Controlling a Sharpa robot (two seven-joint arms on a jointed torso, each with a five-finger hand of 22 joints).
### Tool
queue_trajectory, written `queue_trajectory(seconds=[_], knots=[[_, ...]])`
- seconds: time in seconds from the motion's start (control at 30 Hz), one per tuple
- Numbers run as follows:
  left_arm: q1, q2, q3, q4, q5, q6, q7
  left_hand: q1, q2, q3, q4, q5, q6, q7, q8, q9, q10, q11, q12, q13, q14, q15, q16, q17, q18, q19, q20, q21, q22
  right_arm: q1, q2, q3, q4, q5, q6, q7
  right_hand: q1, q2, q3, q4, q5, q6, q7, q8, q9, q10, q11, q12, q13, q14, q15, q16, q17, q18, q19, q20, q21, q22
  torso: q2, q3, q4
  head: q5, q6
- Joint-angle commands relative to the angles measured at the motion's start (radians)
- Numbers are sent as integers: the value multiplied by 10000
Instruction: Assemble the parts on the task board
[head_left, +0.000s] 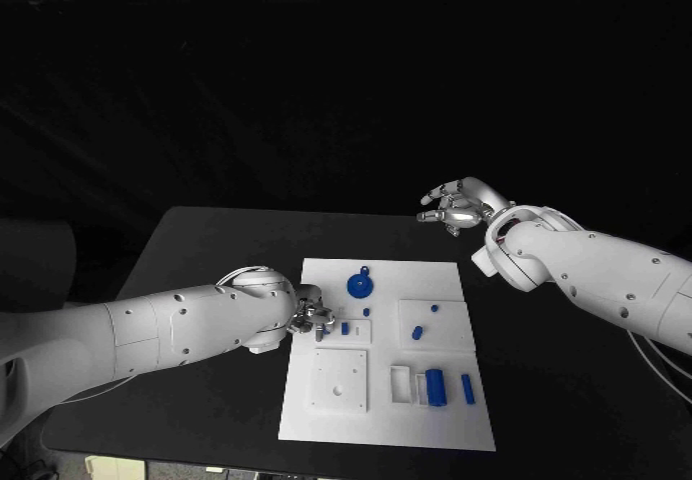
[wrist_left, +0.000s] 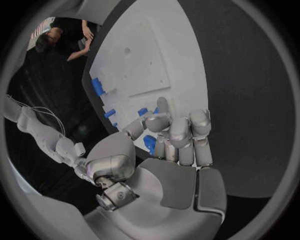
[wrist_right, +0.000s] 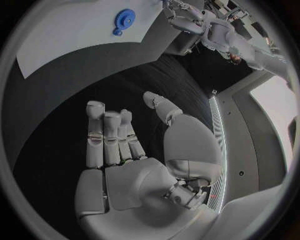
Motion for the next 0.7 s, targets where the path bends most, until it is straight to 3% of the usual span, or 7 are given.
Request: queue_trajectory(seconds=[0.03, 0.17, 0.4, 0.5, 0.57, 0.63, 0.7], knots=[[-45, 42, -34, -68, 82, 194, -150, 289, 319, -34, 70, -252, 1179, -506, 21, -20, -169, -58, 45, -21, -69, -33, 20, -26, 95, -16, -834, 43, -19, -3, -7, 0, 16, -80, 124, 43, -82, 26, -20, 26, 56, 24, 79, 25, -9, -28, -63, 64, -16, 68, -28, 52, -9, 833, 7, -66, 42, 186, 1, -3, -4, -4, 9], [-45, 69, -34, -137, 76, 115, -169, 253, 196, -85, 228, -912, 1136, -495, 35, -44, -182, -44, 43, -54, -84, -45, -4, -59, 104, -29, -837, 22, -38, -3, -12, 0, 20, -80, 121, 43, -82, 27, -20, 27, 57, 24, 79, 25, -9, -28, -63, 66, -19, 67, -28, 52, -9, 833, 7, -66, 42, 186, 2, -7, -4, -10, 9], [-45, 80, -34, -162, 73, 44, -165, 205, -16, -132, 371, -1255, 1114, -492, 75, -46, -186, -38, 47, -85, -88, -65, -11, -85, 113, -32, -844, 17, -47, -3, -11, 0, 22, -80, 127, 43, -82, 25, -20, 26, 58, 22, 79, 25, -10, -30, -63, 69, -23, 67, -28, 52, -11, 833, 6, -66, 41, 186, 3, -7, -1, -22, 21], [-44, 72, -33, -162, 73, -5, -170, 183, -235, -180, 511, -1766, 1087, -493, 110, -48, -188, -38, 54, -111, -90, -83, -8, -102, 126, -30, -855, 14, -56, -3, -17, 0, 19, -80, 129, 44, -82, 24, -20, 26, 59, 21, 80, 24, -10, -30, -63, 70, -25, 66, -28, 53, -11, 833, 6, -66, 41, 186, 2, -8, -4, -24, 25], [-44, 64, -33, -161, 75, -12, -166, 115, -493, -276, 613, -1832, 1075, -492, 129, -48, -193, -37, 56, -125, -92, -92, -8, -112, 130, -26, -858, 12, -62, -3, -18, 0, 19, -80, 129, 44, -82, 23, -21, 25, 59, 21, 80, 24, -11, -31, -63, 70, -26, 66, -28, 53, -11, 833, 6, -67, 41, 186, 1, -6, -6, -24, 24], [-44, 54, -33, -161, 75, -31, -176, -81, -390, -944, 332, -1684, 1019, -490, 178, -10, -211, -27, 74, -127, -112, -106, 11, -114, 136, -43, -864, 48, -44, -3, -18, 0, 22, -80, 129, 44, -82, 23, -21, 25, 59, 21, 80, 24, -11, -31, -63, 71, -27, 66, -28, 53, -11, 833, 6, -67, 41, 186, 1, -6, -6, -24, 24], [-44, 36, -33, -159, 75, -40, -187, -67, -573, -1057, 341, -1731, 1012, -497, 202, 7, -218, -39, 69, -139, -124, -124, -1, -127, 154, -62, -875, 23, -58, -3, -24, 0, 23, -80, 123, 44, -83, 21, -22, 25, 59, 20, 80, 24, -11, -32, -63, 71, -28, 66, -28, 53, -12, 833, 6, -67, 41, 186, 0, -7, -4, -29, 23]])
